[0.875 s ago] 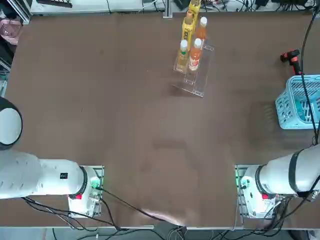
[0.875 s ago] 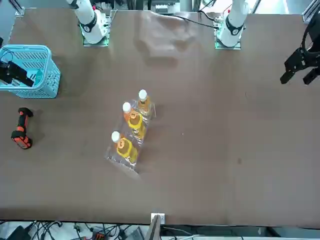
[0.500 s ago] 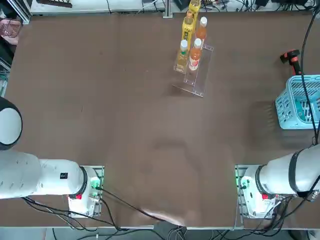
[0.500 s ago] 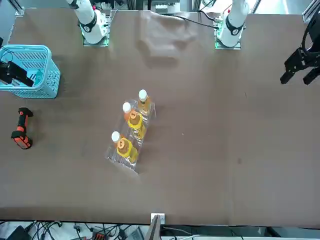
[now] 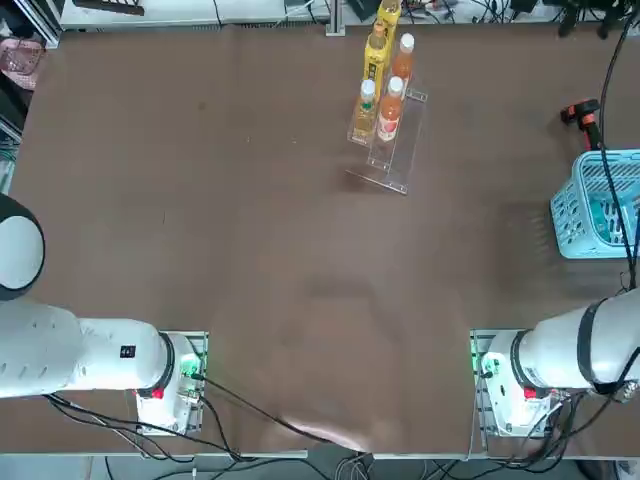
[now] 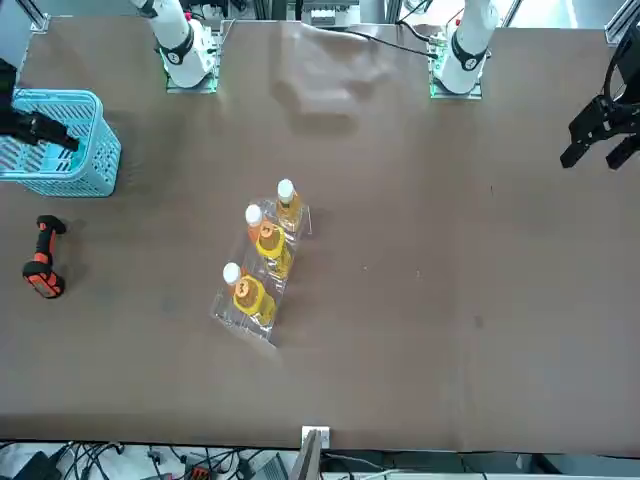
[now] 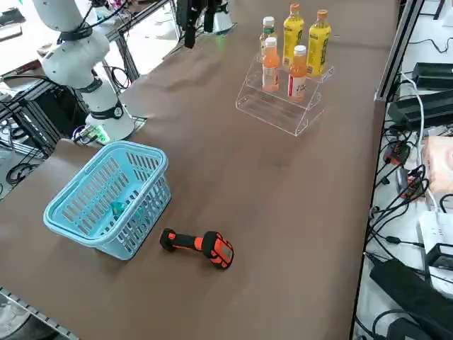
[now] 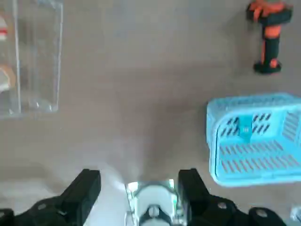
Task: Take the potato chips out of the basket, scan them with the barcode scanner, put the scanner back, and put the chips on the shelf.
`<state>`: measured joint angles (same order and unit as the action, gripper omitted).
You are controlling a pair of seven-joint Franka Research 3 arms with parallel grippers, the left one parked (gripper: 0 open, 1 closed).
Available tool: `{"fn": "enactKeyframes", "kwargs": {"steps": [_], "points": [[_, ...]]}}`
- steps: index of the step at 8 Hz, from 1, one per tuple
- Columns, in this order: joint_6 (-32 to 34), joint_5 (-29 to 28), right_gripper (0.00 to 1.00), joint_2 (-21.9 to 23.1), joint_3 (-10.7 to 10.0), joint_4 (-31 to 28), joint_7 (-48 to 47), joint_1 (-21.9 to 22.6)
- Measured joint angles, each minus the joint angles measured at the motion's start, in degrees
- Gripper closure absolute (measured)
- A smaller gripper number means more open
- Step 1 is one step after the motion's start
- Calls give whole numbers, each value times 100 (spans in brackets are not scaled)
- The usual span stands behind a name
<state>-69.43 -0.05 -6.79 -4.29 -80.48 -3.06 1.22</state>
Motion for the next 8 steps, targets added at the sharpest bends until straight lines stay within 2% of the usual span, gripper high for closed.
{"fn": "enactKeyframes", "kwargs": {"steps": [2, 3, 5, 6, 7, 8], "points": [[-51, 560, 0, 335, -7, -708, 27, -12], [-419, 826, 0, 768, -17, -1402, 55, -19], [-1505, 1284, 0, 2088, -78, -3243, 314, -64], [-2125, 1462, 0, 2857, -254, -4257, 634, -156], [-2620, 1520, 0, 3375, -570, -4978, 1034, -295], [-3135, 1545, 0, 3608, -1018, -5423, 1449, -433]]}}
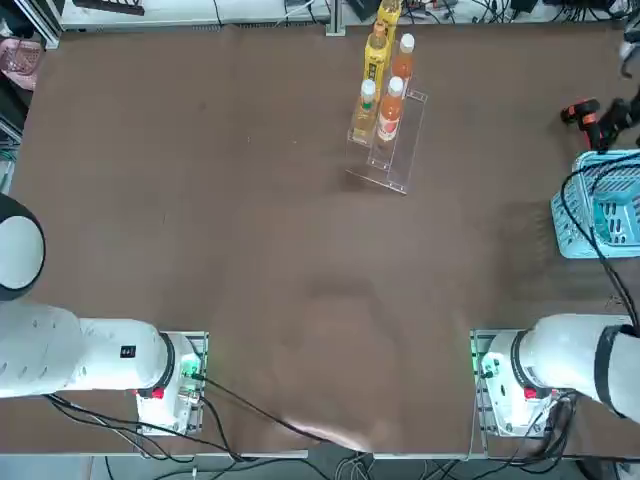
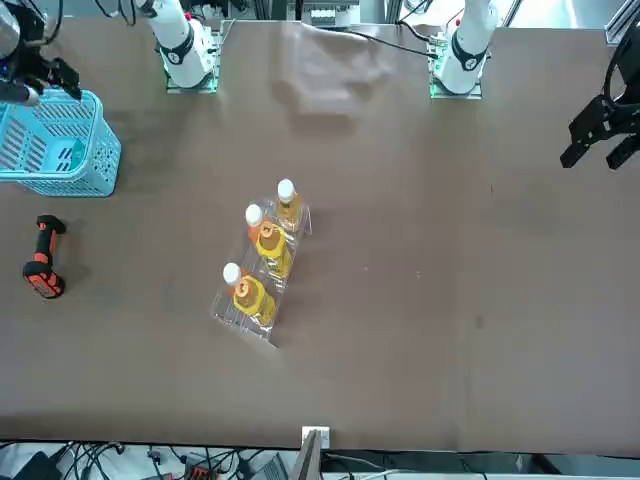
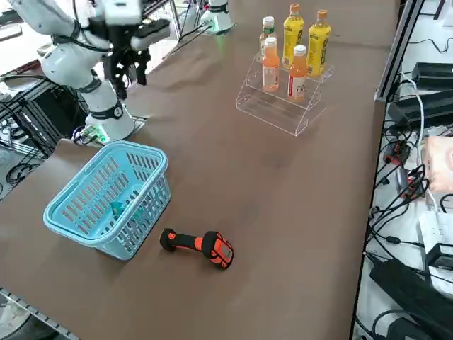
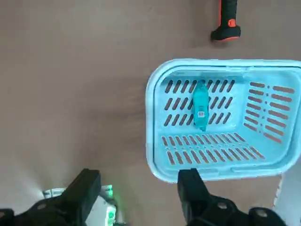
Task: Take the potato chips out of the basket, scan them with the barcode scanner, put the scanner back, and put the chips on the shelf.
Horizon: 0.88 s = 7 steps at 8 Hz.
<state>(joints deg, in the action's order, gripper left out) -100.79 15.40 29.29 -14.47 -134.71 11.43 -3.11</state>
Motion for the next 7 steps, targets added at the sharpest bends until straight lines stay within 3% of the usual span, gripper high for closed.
{"fn": "enactKeyframes", "kwargs": {"steps": [1, 2, 7], "points": [[-572, 81, 0, 8, -398, -310, 275, -144], [-1133, 188, 0, -106, -594, -574, 369, -325], [-2953, 242, 0, -1200, -598, -1070, 470, -1006]]}}
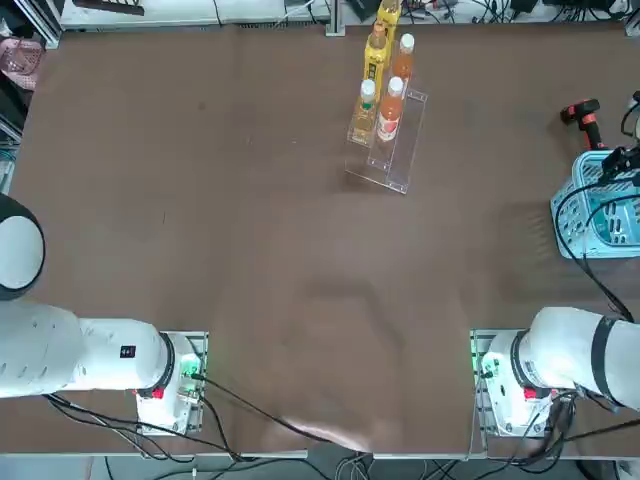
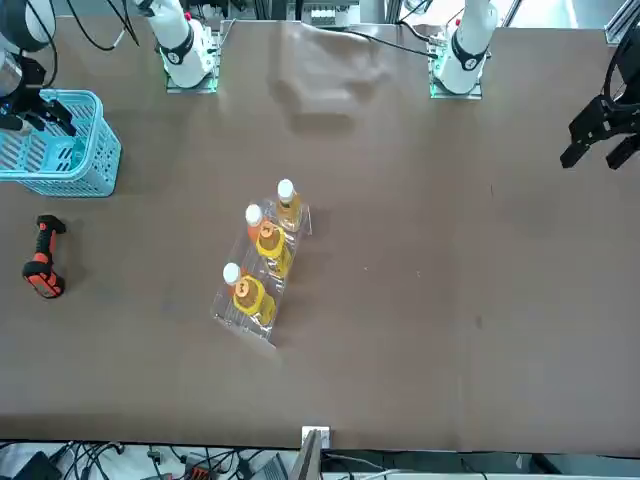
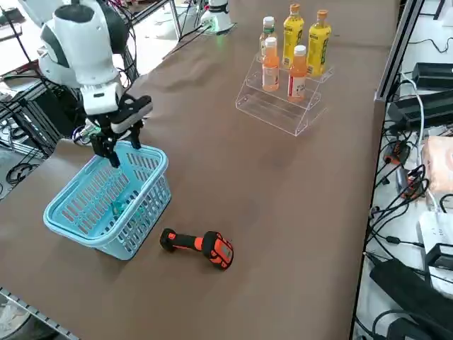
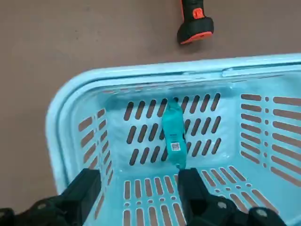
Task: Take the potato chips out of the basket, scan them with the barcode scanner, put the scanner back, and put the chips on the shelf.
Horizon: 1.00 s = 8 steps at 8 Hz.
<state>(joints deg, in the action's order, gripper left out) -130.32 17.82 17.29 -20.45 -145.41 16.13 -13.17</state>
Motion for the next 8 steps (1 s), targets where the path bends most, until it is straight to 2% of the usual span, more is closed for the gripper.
{"fn": "enactKeyframes", "kwargs": {"steps": [4, 8], "points": [[-1027, 2, 0, -770, 1, -129, 181, -509], [-1457, 2, 0, -1111, 9, -132, 211, -555]]}}
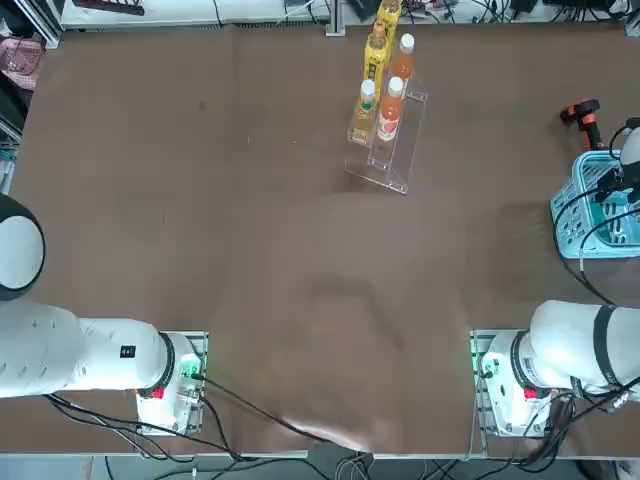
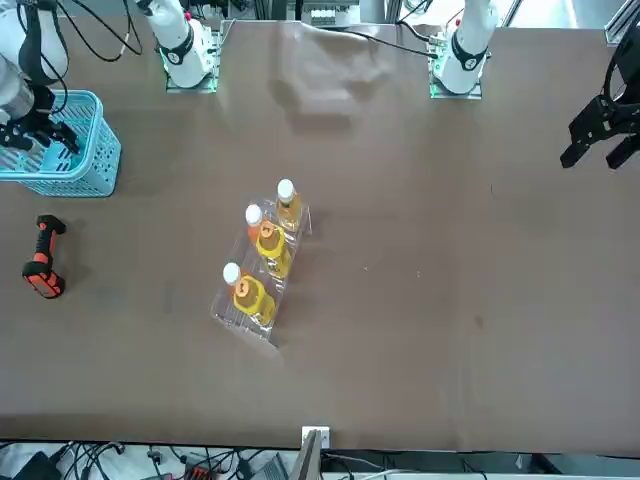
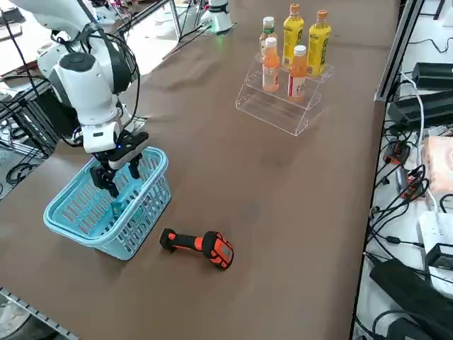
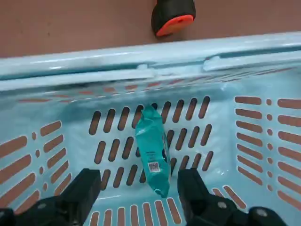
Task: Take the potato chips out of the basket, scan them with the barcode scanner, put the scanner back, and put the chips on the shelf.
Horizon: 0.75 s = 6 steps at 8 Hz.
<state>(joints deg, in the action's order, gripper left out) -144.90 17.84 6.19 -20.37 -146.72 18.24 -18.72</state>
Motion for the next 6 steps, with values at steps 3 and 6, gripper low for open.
{"fn": "enactKeyframes", "kwargs": {"steps": [3, 6], "points": [[-655, 0, 0, -531, 1, -20, 124, -156], [-1258, 0, 0, -1117, 1, -21, 320, -463]]}}
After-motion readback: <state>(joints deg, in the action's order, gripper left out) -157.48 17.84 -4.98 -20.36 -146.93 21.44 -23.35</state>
